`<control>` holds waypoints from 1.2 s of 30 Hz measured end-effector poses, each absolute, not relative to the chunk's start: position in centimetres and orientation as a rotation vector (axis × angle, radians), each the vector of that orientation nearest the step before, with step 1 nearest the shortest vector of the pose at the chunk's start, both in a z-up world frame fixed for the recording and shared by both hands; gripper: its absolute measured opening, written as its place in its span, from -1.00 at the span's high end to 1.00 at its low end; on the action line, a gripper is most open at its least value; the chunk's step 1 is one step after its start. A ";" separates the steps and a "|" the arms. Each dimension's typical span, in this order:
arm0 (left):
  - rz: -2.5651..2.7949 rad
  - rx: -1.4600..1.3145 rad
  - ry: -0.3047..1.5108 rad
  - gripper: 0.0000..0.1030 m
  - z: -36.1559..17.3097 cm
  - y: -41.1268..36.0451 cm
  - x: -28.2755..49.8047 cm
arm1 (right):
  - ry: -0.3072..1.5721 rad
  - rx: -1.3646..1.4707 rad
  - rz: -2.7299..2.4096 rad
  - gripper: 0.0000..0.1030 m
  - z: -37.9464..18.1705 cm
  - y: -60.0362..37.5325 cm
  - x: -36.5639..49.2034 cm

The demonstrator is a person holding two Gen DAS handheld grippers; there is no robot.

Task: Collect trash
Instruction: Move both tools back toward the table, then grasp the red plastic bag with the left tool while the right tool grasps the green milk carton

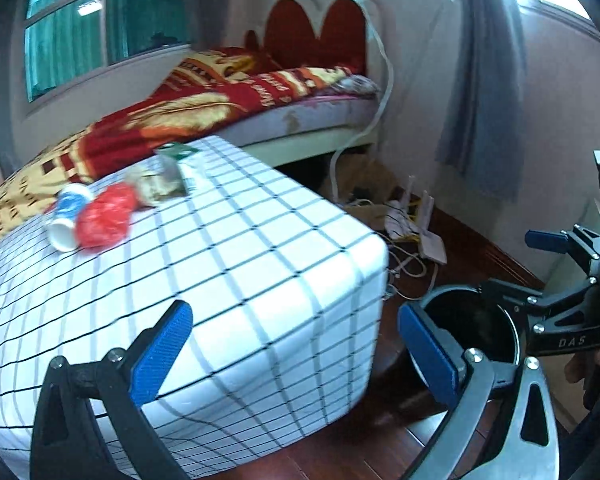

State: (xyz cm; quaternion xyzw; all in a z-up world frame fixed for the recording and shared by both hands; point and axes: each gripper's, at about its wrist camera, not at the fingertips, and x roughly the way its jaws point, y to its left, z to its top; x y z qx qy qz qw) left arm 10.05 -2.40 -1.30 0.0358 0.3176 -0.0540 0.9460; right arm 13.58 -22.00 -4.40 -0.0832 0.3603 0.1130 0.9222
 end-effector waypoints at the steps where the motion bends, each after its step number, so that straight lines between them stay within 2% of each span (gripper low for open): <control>1: -0.095 0.069 0.644 -0.99 -1.2 -1.7 9.9 | 0.732 -0.175 0.246 -1.00 -4.2 -21.3 13.7; 14: 0.070 0.008 0.627 -0.99 -0.7 6.7 8.4 | 0.623 -0.210 0.383 -1.00 -2.1 -13.0 14.3; 22: 0.108 -0.059 0.640 -0.99 0.0 11.9 8.5 | 0.593 -0.111 0.430 -1.00 -0.4 -10.2 16.3; 30: 0.142 -0.084 0.643 -0.65 0.4 16.5 9.2 | 0.624 -0.096 0.451 -1.00 1.1 -6.2 18.9; 36: 0.123 -0.111 0.663 -0.49 0.0 18.1 11.5 | 0.628 -0.108 0.485 -1.00 1.6 -4.2 21.5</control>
